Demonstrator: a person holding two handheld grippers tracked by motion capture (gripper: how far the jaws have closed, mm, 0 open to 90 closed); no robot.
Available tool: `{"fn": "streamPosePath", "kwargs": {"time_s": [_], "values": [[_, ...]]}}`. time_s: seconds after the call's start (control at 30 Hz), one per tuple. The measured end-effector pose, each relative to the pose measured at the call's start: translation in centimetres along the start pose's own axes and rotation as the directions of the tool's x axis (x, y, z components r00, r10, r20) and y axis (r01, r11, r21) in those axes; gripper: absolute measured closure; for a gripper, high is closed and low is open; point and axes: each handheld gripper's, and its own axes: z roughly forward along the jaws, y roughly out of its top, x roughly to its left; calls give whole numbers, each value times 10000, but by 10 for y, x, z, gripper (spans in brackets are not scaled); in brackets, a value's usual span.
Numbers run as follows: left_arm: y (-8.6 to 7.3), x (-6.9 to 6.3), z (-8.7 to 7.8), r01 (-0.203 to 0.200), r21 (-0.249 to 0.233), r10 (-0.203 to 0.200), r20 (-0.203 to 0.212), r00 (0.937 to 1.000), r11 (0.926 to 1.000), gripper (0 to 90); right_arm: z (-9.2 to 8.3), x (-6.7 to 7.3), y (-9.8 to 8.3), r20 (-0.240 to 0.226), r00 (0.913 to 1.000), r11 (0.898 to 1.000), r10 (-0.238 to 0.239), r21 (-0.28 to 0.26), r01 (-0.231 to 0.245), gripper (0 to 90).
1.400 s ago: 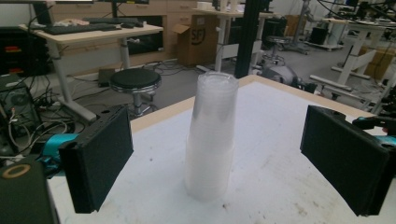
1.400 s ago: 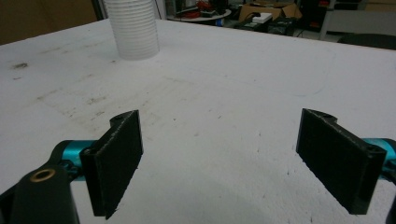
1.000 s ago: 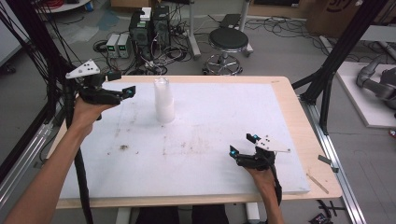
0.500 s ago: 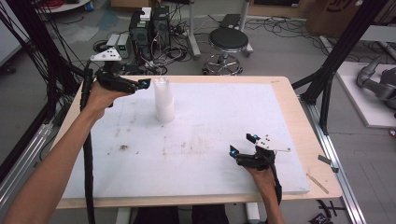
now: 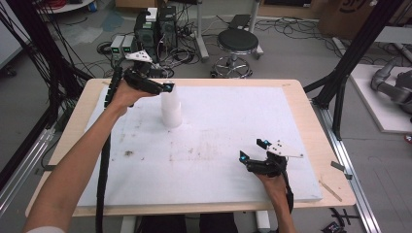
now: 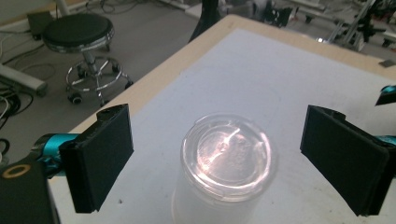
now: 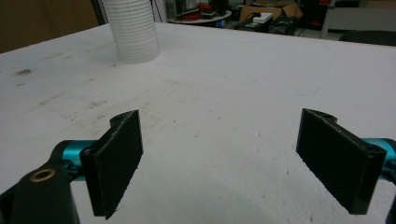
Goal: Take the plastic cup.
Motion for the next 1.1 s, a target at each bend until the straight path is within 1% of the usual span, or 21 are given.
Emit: {"fn": "streamPosePath", "kwargs": {"time_s": [0.03,0.07,0.1,0.13,0.2,0.23,0.3,0.37,0.4,0.43,0.5,0.53,0.67,0.7,0.77,0.83,0.87,1.03,1.1], "values": [[0,0,0,0,0,0,0,10000,10000,93,0,0,0,-2,10000,10000,-7,-2,7,147],[-3,1,8,70,346,-70,-5,10000,9994,93,0,0,0,4,10000,10000,-10,-3,10,147],[-3,1,8,70,346,-70,-5,10000,9994,93,0,0,0,7,10000,10000,-36,-10,36,147],[-5,2,14,81,693,-81,-10,10000,9976,93,0,0,0,16,10000,10000,-51,4,51,147],[-7,1,19,54,914,-56,20,10000,9958,95,0,0,0,13,10000,10000,-37,20,37,147],[-7,1,19,54,914,-56,20,10000,9958,99,1,0,0,5,10000,10000,-43,16,43,147],[-8,0,24,-66,1219,65,14,10000,9925,109,1,-1,0,-18,10000,10000,-12,40,12,147],[-8,0,26,-50,1270,49,13,10000,9919,118,1,-1,0,-6,10000,10000,-8,61,8,147],[-9,-1,27,41,1337,-35,-45,10000,9910,123,1,-1,0,-7,10000,10000,15,82,-15,147],[-9,0,28,-26,1472,31,-35,10000,9891,123,1,-1,0,-6,10000,10000,1,89,-1,147],[-9,-1,30,0,1519,3,-21,10000,9884,124,1,0,0,-7,10000,10000,9,93,-9,147],[-10,-1,31,-47,1670,52,-25,10000,9859,130,1,0,0,-10,10000,10000,23,94,-23,147],[-11,-1,33,-90,1801,99,-36,9999,9836,141,1,-1,0,-10,10000,10000,33,79,-33,147],[-11,-1,34,-39,1793,44,-26,10000,9838,142,1,0,0,-9,10000,10000,27,79,-27,147],[-11,-1,33,-94,1864,102,-34,9999,9824,157,1,-1,0,-4,10000,10000,22,91,-22,147],[-11,0,33,-123,1904,122,17,9999,9816,192,1,0,0,-10,10000,10000,9,97,-9,147],[-11,-1,32,-183,2009,177,46,9998,9794,208,1,0,0,-16,10000,9999,38,122,-38,147],[-11,-1,31,-108,2117,113,-9,9999,9773,239,1,0,1,15,10000,9999,10,165,-11,147],[-11,-1,31,-87,2166,79,48,10000,9762,253,1,0,0,14,10000,9999,-36,134,36,147]]}}
